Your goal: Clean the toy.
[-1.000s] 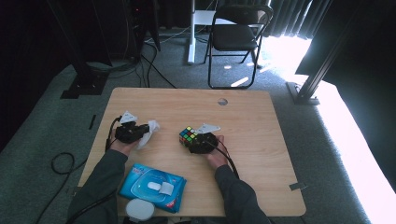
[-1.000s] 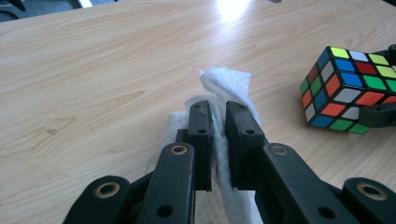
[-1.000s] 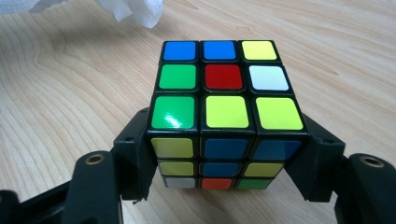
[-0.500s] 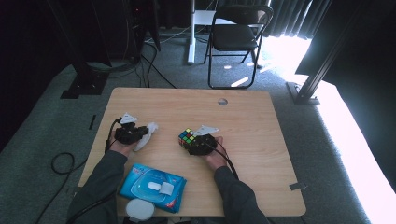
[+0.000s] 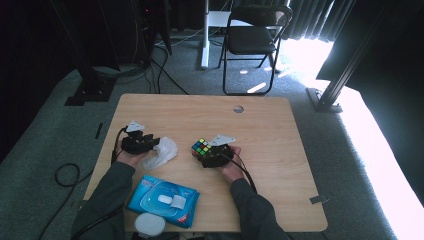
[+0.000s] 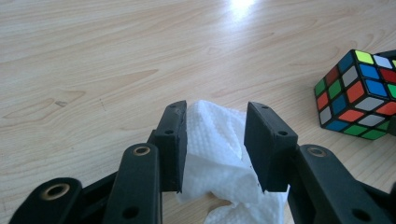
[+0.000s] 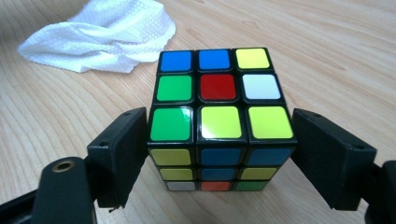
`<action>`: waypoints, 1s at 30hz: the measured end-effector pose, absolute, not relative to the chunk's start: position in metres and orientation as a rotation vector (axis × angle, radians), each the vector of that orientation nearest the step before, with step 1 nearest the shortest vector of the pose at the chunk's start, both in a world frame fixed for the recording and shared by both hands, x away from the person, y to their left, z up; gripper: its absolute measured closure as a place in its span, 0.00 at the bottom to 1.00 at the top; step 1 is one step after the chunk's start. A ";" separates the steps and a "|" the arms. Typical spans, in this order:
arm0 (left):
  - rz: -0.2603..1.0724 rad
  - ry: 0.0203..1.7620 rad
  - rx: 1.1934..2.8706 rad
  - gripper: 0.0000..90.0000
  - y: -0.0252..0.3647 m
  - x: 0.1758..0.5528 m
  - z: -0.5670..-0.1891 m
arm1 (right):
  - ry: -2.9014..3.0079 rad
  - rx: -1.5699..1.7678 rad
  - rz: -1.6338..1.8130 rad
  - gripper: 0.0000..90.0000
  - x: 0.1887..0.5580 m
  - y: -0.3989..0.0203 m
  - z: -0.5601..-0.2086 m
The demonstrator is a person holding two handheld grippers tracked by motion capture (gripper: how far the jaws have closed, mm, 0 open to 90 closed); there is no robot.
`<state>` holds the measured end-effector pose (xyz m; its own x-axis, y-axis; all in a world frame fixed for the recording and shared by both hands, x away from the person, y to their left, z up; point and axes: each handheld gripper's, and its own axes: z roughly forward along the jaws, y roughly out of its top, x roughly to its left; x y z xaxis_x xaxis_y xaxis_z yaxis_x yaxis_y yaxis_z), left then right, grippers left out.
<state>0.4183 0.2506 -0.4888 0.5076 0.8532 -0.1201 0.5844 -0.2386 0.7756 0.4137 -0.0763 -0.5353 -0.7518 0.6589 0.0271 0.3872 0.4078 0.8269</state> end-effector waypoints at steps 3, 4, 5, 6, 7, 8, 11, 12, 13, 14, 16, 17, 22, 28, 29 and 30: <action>0.422 1.185 1.937 0.65 0.252 0.418 -0.488 | 2.352 0.902 1.283 0.23 0.411 -0.079 -0.531; 0.422 1.189 1.931 0.65 0.252 0.418 -0.489 | 2.345 0.899 1.291 0.23 0.409 -0.080 -0.529; 0.422 1.192 1.930 0.65 0.253 0.418 -0.489 | 2.341 0.888 1.300 0.23 0.407 -0.081 -0.527; 0.421 1.192 1.929 0.65 0.253 0.418 -0.489 | 2.332 0.880 1.313 0.23 0.405 -0.082 -0.525; 0.421 1.197 1.926 0.65 0.253 0.418 -0.489 | 2.329 0.870 1.317 0.23 0.403 -0.083 -0.524; 0.421 1.199 1.924 0.65 0.253 0.418 -0.489 | 2.324 0.863 1.323 0.23 0.401 -0.084 -0.523; 0.431 1.194 1.913 0.65 0.255 0.417 -0.488 | 2.312 0.859 1.342 0.24 0.396 -0.090 -0.521; 0.430 1.192 1.908 0.65 0.255 0.416 -0.487 | 2.306 0.859 1.349 0.24 0.395 -0.093 -0.520; 0.428 1.193 1.902 0.65 0.255 0.416 -0.487 | 2.303 0.866 1.345 0.25 0.394 -0.095 -0.520; 0.431 1.191 1.899 0.65 0.255 0.416 -0.486 | 2.302 0.868 1.335 0.25 0.393 -0.097 -0.520; 0.433 1.189 1.899 0.65 0.256 0.416 -0.484 | 2.294 0.863 1.331 0.26 0.391 -0.102 -0.519; 0.434 1.188 1.898 0.65 0.256 0.416 -0.484 | 2.292 0.874 1.334 0.27 0.390 -0.105 -0.519; 0.436 1.195 1.894 0.65 0.256 0.416 -0.483 | 2.291 0.900 1.315 0.29 0.388 -0.116 -0.524; 0.434 1.196 1.889 0.65 0.256 0.416 -0.483 | 2.306 0.929 1.298 0.29 0.388 -0.127 -0.530; 0.431 1.197 1.893 0.65 0.256 0.417 -0.483 | 2.307 0.931 1.297 0.29 0.388 -0.128 -0.531; 0.430 1.197 1.893 0.65 0.256 0.417 -0.484 | 2.309 0.932 1.293 0.29 0.388 -0.129 -0.532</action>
